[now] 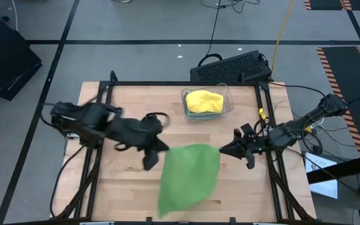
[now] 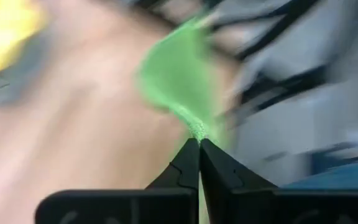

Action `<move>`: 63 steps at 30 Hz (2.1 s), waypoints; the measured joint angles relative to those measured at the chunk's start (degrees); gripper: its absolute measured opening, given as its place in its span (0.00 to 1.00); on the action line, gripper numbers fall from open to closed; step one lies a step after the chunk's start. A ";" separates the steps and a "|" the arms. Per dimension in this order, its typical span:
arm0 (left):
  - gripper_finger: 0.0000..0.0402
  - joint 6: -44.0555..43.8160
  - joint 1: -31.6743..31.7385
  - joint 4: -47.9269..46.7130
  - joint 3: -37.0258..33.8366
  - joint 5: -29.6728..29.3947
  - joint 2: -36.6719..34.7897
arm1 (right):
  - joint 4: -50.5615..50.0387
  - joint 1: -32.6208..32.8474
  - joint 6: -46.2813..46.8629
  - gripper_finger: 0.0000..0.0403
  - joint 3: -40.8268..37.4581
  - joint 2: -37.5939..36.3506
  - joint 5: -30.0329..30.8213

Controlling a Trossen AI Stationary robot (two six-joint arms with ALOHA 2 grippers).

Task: Fold microfiber towels
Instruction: Fold the green towel

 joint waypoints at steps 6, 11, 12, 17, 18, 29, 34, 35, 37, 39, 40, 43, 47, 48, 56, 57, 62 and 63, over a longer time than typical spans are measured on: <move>0.03 8.41 6.47 -18.53 -0.10 -6.21 6.45 | -11.90 -2.76 0.37 0.00 0.00 0.48 4.96; 0.01 12.80 11.41 -19.18 -0.13 -5.55 11.33 | -15.68 -6.55 -3.03 0.00 -0.02 1.74 10.40; 0.01 12.13 12.02 -19.12 -0.13 -3.51 11.69 | -14.92 -7.08 -3.24 0.00 -0.04 1.73 10.15; 0.01 7.68 9.85 -10.82 -0.02 13.12 10.95 | -10.91 -7.09 0.42 0.00 1.53 0.35 -1.58; 0.01 6.72 8.28 -7.48 0.02 17.07 10.31 | -12.02 -6.29 2.73 0.00 2.71 0.34 -3.41; 0.01 7.29 -4.27 17.87 0.31 23.18 4.91 | -25.62 2.43 10.33 0.00 21.19 3.78 -4.42; 0.02 14.44 -0.87 -6.45 0.31 1.89 1.15 | -31.40 -1.08 9.66 0.00 21.79 4.81 0.89; 0.02 15.14 0.30 -11.32 0.22 -2.71 1.11 | -31.75 -2.01 8.99 0.00 21.12 5.05 2.07; 0.01 16.67 2.80 -16.22 -1.13 -8.21 1.23 | -32.19 -4.13 8.34 0.00 19.38 5.82 4.38; 0.01 16.98 5.49 -20.98 -4.31 -9.35 1.33 | -30.86 -6.46 8.07 0.00 17.45 6.75 6.02; 0.01 17.30 7.00 -20.93 -6.55 -9.23 1.35 | -30.17 -7.79 7.74 0.00 16.14 7.13 6.12; 0.02 18.94 10.05 -19.90 -14.11 -6.99 1.41 | -26.22 -11.49 5.95 0.00 11.94 8.70 6.10; 0.01 20.81 11.83 -13.85 -23.55 -2.80 1.48 | -22.96 -14.88 3.76 0.00 6.29 9.43 5.79; 0.02 20.82 12.00 -11.46 -25.57 -1.91 1.49 | -22.95 -15.47 3.83 0.00 5.10 9.40 5.43; 0.01 17.96 10.63 -1.44 -27.82 5.36 1.50 | -18.88 -16.90 4.37 0.00 2.23 6.58 -6.02; 0.02 17.43 9.88 -0.20 -26.72 6.47 1.49 | -17.55 -16.60 4.48 0.00 2.31 5.81 -7.11; 0.01 16.57 4.88 1.97 -23.51 7.52 0.20 | -20.40 -15.41 5.79 0.00 2.36 3.11 -10.48; 0.01 15.90 3.97 0.31 -23.80 4.41 0.29 | -22.42 -15.37 5.47 0.00 2.36 3.02 -10.62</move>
